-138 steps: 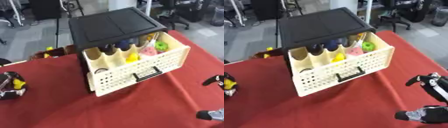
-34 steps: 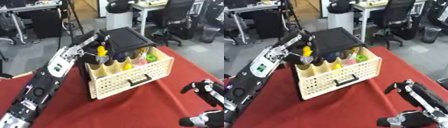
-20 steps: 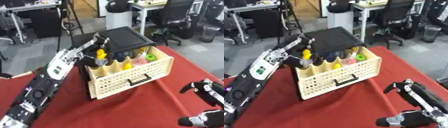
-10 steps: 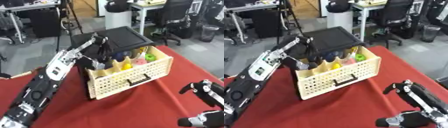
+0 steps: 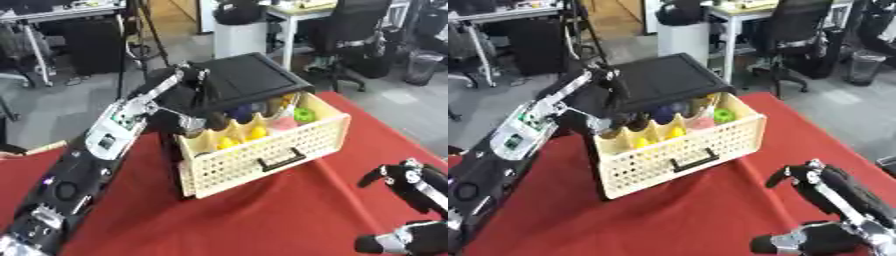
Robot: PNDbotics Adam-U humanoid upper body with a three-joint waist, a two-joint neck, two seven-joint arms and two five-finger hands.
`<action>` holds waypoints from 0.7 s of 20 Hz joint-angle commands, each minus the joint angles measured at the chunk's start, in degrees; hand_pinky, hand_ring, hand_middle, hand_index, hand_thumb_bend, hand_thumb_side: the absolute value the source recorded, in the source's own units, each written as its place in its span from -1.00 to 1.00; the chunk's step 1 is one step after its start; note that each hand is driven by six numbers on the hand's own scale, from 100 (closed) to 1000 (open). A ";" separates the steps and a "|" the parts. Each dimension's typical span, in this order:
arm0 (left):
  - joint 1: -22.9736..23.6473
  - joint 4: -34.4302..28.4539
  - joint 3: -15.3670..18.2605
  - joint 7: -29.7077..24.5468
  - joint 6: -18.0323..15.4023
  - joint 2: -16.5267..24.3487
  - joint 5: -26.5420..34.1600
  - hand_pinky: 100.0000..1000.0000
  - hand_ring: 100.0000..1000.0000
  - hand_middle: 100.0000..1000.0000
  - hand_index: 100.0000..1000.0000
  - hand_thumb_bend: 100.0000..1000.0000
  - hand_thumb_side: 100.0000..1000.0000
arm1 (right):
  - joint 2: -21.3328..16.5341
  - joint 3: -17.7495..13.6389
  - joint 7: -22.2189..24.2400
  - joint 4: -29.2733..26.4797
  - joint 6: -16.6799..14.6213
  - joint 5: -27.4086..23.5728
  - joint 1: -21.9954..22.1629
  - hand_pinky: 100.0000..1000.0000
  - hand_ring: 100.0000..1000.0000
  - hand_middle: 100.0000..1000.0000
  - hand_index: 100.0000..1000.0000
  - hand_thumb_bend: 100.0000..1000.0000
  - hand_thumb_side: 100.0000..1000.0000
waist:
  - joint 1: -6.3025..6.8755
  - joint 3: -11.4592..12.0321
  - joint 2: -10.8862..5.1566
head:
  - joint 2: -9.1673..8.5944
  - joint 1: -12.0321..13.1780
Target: Pick up objects from table and place into drawer.
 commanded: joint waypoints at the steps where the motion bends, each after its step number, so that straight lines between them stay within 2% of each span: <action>1: 0.27 -4.31 2.33 -6.20 -2.42 4.26 5.16 -0.61 -0.34 -0.22 0.14 -0.59 -0.18 | -1.51 -0.31 -0.08 -1.89 -0.06 -0.57 -1.14 -1.00 -1.00 -1.00 0.22 1.00 0.44 | -0.92 0.63 -0.63 | -0.10 -0.67; 2: 0.97 -5.52 3.02 -5.85 -1.04 5.38 6.43 -0.61 -0.33 -0.21 0.14 -0.60 -0.14 | -1.59 -0.10 0.05 -2.17 -0.16 -0.76 -1.37 -1.00 -1.00 -1.00 0.21 1.00 0.44 | -1.09 1.06 -0.65 | 0.00 -0.95; 4: 2.53 -7.50 4.41 -5.12 1.64 7.27 9.11 -0.60 -0.32 -0.20 0.15 -0.71 0.06 | -1.80 0.57 0.54 -2.71 -0.42 -1.30 -1.78 -1.00 -1.00 -1.00 0.11 1.00 0.46 | -1.45 1.99 -0.75 | 0.23 -1.58; 5: 3.38 -8.40 5.26 -4.70 3.10 8.25 10.44 -0.60 -0.32 -0.20 0.15 -0.71 0.06 | -1.89 0.98 0.92 -3.00 -0.59 -1.66 -2.01 -1.00 -1.00 -1.00 0.10 1.00 0.46 | -1.61 2.41 -0.82 | 0.33 -1.78; 7: 5.21 -9.92 7.07 -3.88 5.82 10.06 12.53 -0.61 -0.32 -0.20 0.15 -0.79 0.21 | -1.96 1.66 1.55 -3.59 -0.87 -2.48 -2.59 -1.00 -1.00 -1.00 -0.02 0.99 0.49 | -1.95 3.31 -0.89 | 0.45 -2.37; 9: 7.46 -11.20 9.06 -2.97 8.65 11.67 14.25 -0.61 -0.32 -0.19 0.15 -0.83 0.27 | -2.14 2.19 2.22 -4.16 -1.07 -3.38 -3.02 -1.00 -1.00 -0.92 -0.06 0.98 0.51 | -2.45 4.42 -1.13 | 0.90 -3.04; 10: 8.42 -11.64 9.81 -2.69 9.94 12.26 14.75 -0.61 -0.32 -0.18 0.15 -0.88 0.36 | -2.23 2.41 2.58 -4.41 -1.20 -3.76 -3.17 -1.00 -0.85 -0.71 -0.06 0.96 0.53 | -2.69 4.95 -1.24 | 1.12 -3.19; 11: 9.40 -12.10 10.54 -2.58 11.02 12.83 15.16 -0.60 -0.32 -0.18 0.14 -0.90 0.38 | -2.32 2.62 3.01 -4.58 -1.26 -4.08 -3.35 -1.00 -0.72 -0.60 -0.06 0.96 0.53 | -2.91 5.48 -1.33 | 1.28 -3.39; 14: 11.87 -12.92 12.19 -2.13 13.17 14.17 15.83 -0.60 -0.32 -0.18 0.14 -0.98 0.43 | -2.45 3.44 4.88 -4.87 -1.53 -4.90 -3.62 -1.00 -0.46 -0.38 -0.01 0.96 0.49 | -3.56 7.22 -1.77 | 1.95 -3.94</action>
